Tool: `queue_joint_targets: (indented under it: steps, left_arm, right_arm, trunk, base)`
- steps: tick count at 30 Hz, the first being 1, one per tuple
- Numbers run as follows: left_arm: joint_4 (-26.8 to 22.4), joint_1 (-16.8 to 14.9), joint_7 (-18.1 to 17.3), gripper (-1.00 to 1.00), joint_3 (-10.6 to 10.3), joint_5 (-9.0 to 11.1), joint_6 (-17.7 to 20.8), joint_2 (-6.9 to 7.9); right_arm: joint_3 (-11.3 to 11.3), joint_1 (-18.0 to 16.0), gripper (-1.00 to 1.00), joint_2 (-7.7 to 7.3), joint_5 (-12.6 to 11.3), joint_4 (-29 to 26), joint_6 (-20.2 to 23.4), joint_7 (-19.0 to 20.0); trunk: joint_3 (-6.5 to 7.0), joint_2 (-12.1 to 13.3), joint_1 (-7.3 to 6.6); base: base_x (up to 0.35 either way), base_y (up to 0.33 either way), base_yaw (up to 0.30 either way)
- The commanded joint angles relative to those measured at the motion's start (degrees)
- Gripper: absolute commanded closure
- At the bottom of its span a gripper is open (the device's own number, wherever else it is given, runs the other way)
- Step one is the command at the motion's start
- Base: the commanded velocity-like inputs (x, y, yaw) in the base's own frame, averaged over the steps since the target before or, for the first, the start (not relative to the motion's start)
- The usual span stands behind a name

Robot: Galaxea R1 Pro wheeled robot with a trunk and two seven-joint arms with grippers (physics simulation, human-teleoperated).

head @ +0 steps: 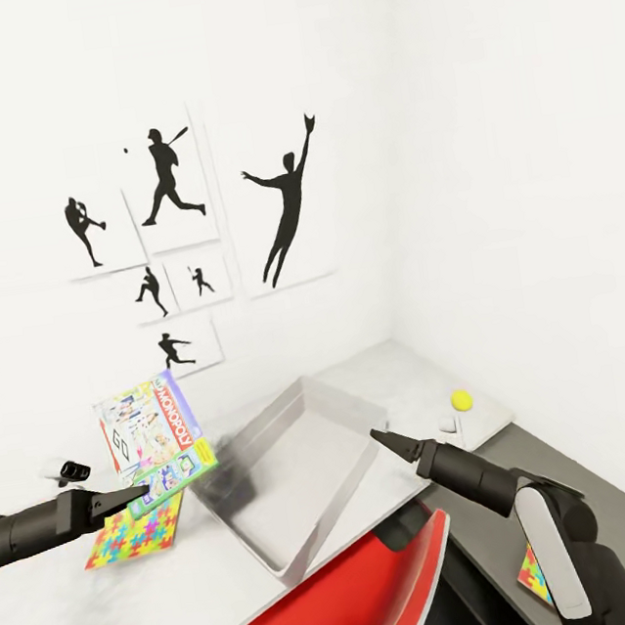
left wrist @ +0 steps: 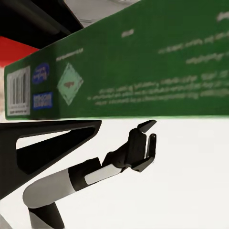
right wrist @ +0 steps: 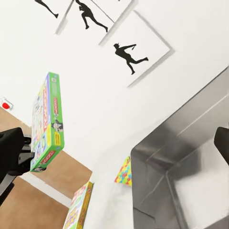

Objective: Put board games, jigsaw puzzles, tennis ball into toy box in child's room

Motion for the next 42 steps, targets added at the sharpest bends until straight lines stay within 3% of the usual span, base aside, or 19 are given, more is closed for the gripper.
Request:
queue_joint_targets:
  steps: [1,5,9,21,31,42]
  left_arm:
    - [0.3,-0.4,0.1,1.0,0.3,-0.3,0.9,-0.31]
    - [1.6,-1.7,1.4,1.0,1.3,0.0,1.0,-1.59]
    - [2.7,-0.9,2.7,1.0,0.0,0.2,0.4,-2.88]
    - [1.5,1.3,-0.2,1.0,-4.0,-0.1,0.3,-6.53]
    - [1.2,1.3,-0.2,1.0,-4.2,-0.2,0.6,-7.82]
    - [0.6,1.1,-0.2,1.0,-4.2,0.0,1.1,-10.53]
  right_arm:
    - [-0.5,-0.1,-1.0,-0.28,-0.4,0.2,0.5,0.0]
    - [-1.7,-0.1,-1.0,-0.19,-0.2,0.2,0.3,0.0]
    - [-2.7,-0.1,-1.0,0.05,0.2,0.3,0.3,-0.2]
    - [-3.1,-0.1,-1.0,-0.76,0.3,0.4,0.2,-1.4]
    - [-3.1,-0.1,-1.0,-0.87,0.2,0.4,0.2,-1.4]
    - [-4.2,-0.1,-1.0,-0.93,-0.1,0.4,0.3,-1.3]
  trunk:
    - [-0.13,-0.1,0.05]
    - [-0.13,-0.1,0.05]
    - [-0.13,-0.1,0.05]
    - [-0.13,-0.1,0.05]
    - [-0.13,-0.1,0.05]
    - [-0.13,-0.1,0.05]
  base:
    - [0.0,0.0,0.0]
    - [0.0,0.0,0.0]
    - [0.0,0.0,0.0]
    - [0.0,0.0,0.0]
    - [0.0,0.0,0.0]
    - [0.0,0.0,0.0]
